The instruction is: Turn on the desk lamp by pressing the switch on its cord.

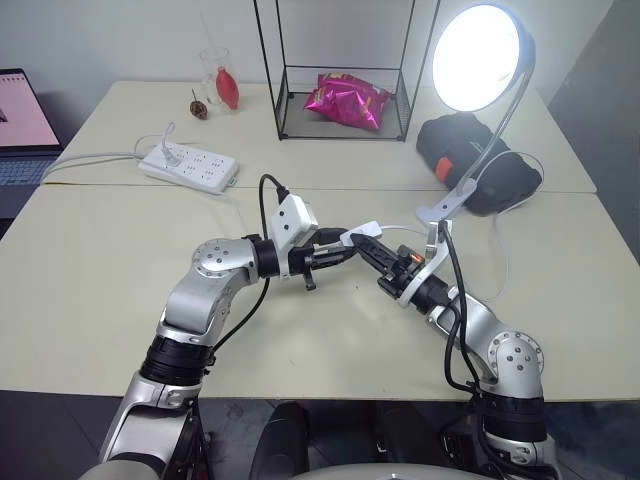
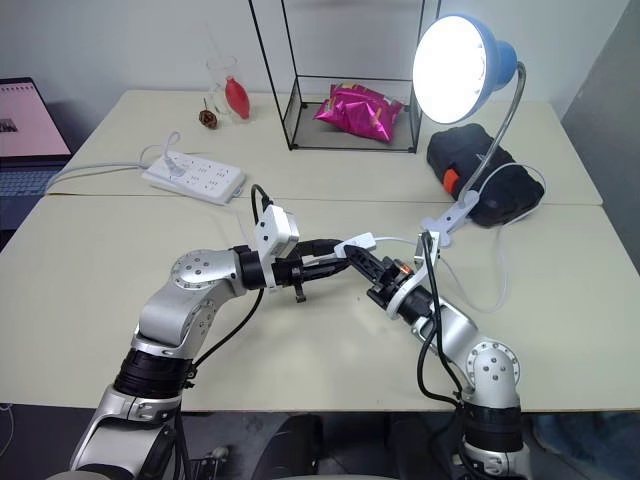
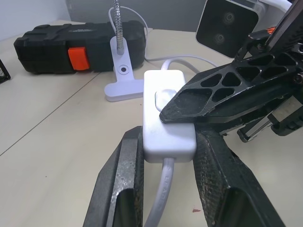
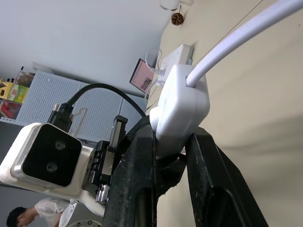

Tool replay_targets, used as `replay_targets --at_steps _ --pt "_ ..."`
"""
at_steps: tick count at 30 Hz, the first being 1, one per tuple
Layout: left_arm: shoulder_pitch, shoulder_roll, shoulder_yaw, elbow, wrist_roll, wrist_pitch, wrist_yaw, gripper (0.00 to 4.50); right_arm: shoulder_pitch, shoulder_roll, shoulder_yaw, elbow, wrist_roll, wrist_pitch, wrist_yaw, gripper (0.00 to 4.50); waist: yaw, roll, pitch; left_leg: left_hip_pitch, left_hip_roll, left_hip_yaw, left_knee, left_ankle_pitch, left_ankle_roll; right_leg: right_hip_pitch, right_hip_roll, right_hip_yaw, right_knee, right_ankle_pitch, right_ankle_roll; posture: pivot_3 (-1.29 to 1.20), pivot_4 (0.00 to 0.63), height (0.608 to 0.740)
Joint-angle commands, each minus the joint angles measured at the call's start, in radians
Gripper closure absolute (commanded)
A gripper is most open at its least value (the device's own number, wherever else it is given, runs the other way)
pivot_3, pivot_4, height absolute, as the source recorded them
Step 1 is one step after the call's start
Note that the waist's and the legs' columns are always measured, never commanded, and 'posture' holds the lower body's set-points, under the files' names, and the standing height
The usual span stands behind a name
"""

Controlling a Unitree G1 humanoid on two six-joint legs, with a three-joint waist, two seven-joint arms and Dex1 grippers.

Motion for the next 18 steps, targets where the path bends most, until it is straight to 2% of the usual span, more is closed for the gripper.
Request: replay_targets --at_steps 1,4,5,6,12,16,18 --pt "-0.007 0.000 0.000 -0.047 -0.004 -0.011 0.010 3.41 0.000 -0.007 0.004 -0.018 0.034 0.005 0.012 3.18 0.000 0.000 0.000 0.000 0.000 0.000 0.000 0.000 0.000 0.000 0.000 0.000 0.000 0.000 0.000 0.00 0.150 0.740" --pt "-0.010 -0.004 0.000 -0.036 0.004 -0.022 0.019 3.41 0.010 -0.033 -0.001 -0.026 0.042 0.019 0.018 2.57 0.000 0.000 0.000 0.000 0.000 0.000 0.000 0.000 0.000 0.000 0.000 0.000 0.000 0.000 0.000 0.00 0.150 0.740" --pt "-0.011 -0.005 -0.001 -0.031 0.008 -0.026 0.023 3.41 0.014 -0.041 -0.003 -0.029 0.046 0.023 0.020 2.23 0.000 0.000 0.000 0.000 0.000 0.000 0.000 0.000 0.000 0.000 0.000 0.000 0.000 0.000 0.000 0.00 0.150 0.740" --pt "-0.012 -0.006 -0.002 -0.028 0.010 -0.028 0.026 3.41 0.015 -0.047 -0.003 -0.030 0.049 0.025 0.021 2.11 0.000 0.000 0.000 0.000 0.000 0.000 0.000 0.000 0.000 0.000 0.000 0.000 0.000 0.000 0.000 0.00 0.150 0.740" --pt "-0.027 -0.018 -0.014 0.028 0.063 -0.073 0.059 3.41 0.053 -0.191 -0.021 -0.104 0.049 0.073 0.075 0.98 0.001 0.000 0.000 0.000 0.000 0.000 0.000 0.000 0.000 0.000 0.000 0.000 0.000 0.000 0.000 0.00 0.150 0.740" --pt "-0.036 -0.033 -0.038 0.130 0.125 -0.138 0.085 3.41 0.040 -0.389 0.027 -0.253 -0.134 0.088 0.223 0.09 0.004 0.001 0.001 -0.001 -0.001 0.000 0.000 0.000 0.000 0.000 0.000 0.000 0.000 0.000 0.000 0.00 0.150 0.740" --pt "-0.043 -0.049 -0.047 0.180 0.142 -0.158 0.093 3.41 0.019 -0.479 0.074 -0.315 -0.262 0.058 0.309 0.00 0.004 0.001 0.001 -0.001 -0.001 0.000 0.000 0.000 0.000 0.000 0.000 0.000 0.000 0.000 0.001 0.00 0.150 0.740"
